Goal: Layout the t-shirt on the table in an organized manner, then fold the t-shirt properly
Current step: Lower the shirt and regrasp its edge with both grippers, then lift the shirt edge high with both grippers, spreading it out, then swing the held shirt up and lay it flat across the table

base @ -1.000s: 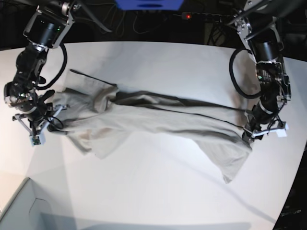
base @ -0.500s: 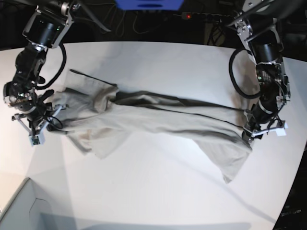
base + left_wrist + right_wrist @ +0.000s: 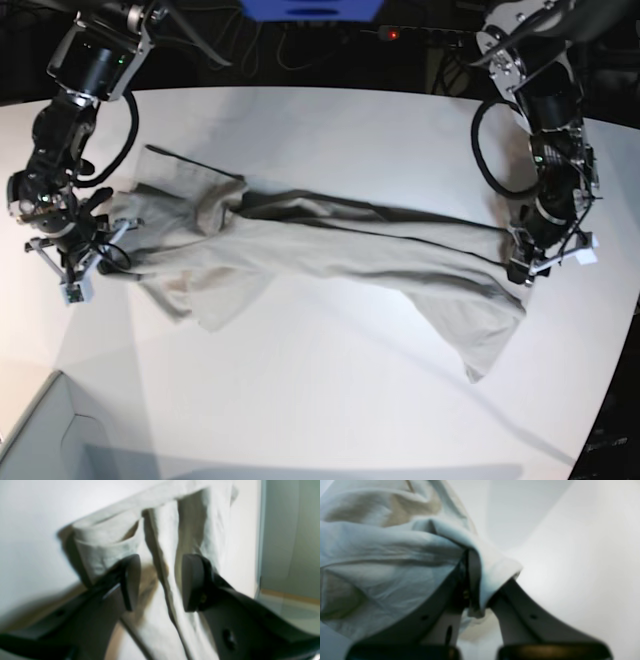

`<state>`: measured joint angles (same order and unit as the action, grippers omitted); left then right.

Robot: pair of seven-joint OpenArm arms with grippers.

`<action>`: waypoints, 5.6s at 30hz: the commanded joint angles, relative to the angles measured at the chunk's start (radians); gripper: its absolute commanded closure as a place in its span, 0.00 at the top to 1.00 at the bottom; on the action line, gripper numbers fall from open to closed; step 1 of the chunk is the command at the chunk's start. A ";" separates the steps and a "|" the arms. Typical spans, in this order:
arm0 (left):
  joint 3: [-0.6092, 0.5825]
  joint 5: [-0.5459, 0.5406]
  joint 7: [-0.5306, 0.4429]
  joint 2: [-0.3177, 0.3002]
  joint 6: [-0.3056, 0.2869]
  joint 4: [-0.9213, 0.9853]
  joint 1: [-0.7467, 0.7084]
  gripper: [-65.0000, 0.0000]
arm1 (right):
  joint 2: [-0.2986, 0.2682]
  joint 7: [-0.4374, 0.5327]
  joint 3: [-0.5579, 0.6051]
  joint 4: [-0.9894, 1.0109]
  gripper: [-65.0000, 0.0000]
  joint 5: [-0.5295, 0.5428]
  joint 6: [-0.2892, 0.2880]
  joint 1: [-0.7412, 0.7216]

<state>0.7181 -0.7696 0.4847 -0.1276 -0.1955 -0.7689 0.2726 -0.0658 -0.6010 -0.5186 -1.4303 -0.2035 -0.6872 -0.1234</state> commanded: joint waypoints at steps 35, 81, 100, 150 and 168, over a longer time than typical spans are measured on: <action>0.004 -0.011 -0.030 -0.011 -0.005 0.111 0.115 0.00 | -0.027 0.020 -0.005 -0.017 0.00 0.008 -0.011 0.014; 0.001 -0.301 0.196 0.003 -0.002 -0.544 -0.295 0.00 | 0.148 -0.058 -0.093 -0.148 0.58 -0.084 -0.011 0.189; -0.001 -0.299 0.190 0.004 -0.003 -0.542 -0.330 0.00 | 0.218 -0.058 -0.091 -0.025 0.58 -0.081 -0.011 0.190; 0.148 -0.304 0.199 0.130 -0.015 -1.006 -0.749 0.00 | 0.223 -0.058 -0.343 -0.573 0.00 0.330 -0.011 0.514; 0.150 -0.299 0.199 0.124 -0.015 -1.006 -0.823 0.00 | 0.223 -0.058 -0.348 -0.573 0.00 0.330 -0.011 0.637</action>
<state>0.8597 -1.0561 0.7074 0.0059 -0.2058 -1.7576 -0.5438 0.1665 -0.6804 -0.8574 -1.9854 0.1207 -0.6872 0.5079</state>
